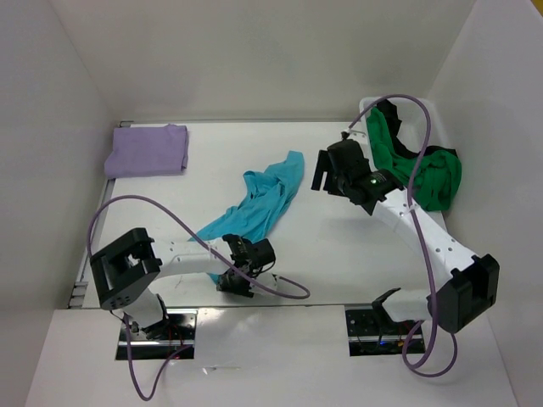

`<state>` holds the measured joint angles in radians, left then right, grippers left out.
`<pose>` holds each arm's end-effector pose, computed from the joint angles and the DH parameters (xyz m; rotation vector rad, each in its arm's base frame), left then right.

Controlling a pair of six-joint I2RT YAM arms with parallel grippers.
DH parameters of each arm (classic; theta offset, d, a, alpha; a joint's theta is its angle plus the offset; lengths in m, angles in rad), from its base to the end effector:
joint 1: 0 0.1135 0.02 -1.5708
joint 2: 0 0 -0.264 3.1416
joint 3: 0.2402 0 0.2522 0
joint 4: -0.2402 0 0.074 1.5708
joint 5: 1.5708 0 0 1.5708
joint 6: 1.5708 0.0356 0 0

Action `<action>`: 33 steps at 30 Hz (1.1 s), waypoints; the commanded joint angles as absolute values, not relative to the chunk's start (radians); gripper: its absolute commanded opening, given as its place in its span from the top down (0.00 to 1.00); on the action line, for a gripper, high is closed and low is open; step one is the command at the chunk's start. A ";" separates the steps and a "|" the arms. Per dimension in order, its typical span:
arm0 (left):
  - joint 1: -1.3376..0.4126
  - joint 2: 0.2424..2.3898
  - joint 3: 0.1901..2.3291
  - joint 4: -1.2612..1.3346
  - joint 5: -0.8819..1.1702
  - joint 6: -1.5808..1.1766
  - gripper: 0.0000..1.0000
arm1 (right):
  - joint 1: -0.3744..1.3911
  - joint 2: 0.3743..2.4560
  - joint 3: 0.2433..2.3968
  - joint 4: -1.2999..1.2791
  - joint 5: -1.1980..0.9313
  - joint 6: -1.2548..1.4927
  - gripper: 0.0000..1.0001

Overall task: Fold and stack the t-shirts
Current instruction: Flatten out the tshirt

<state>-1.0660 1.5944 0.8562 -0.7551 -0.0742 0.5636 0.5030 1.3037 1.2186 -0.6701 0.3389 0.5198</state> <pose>0.1263 -0.2230 0.1478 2.2140 2.0935 0.0802 0.2491 0.1236 0.3334 0.1870 2.2700 0.1413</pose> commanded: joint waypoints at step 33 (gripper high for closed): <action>-0.956 1.422 0.859 -0.732 -0.029 0.468 1.00 | 0.414 2.839 2.749 -0.960 0.354 0.331 0.05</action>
<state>-0.9642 1.4147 0.8341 -0.7406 -0.0391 0.4889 0.3691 2.8052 2.7598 -0.9150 0.3290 0.3450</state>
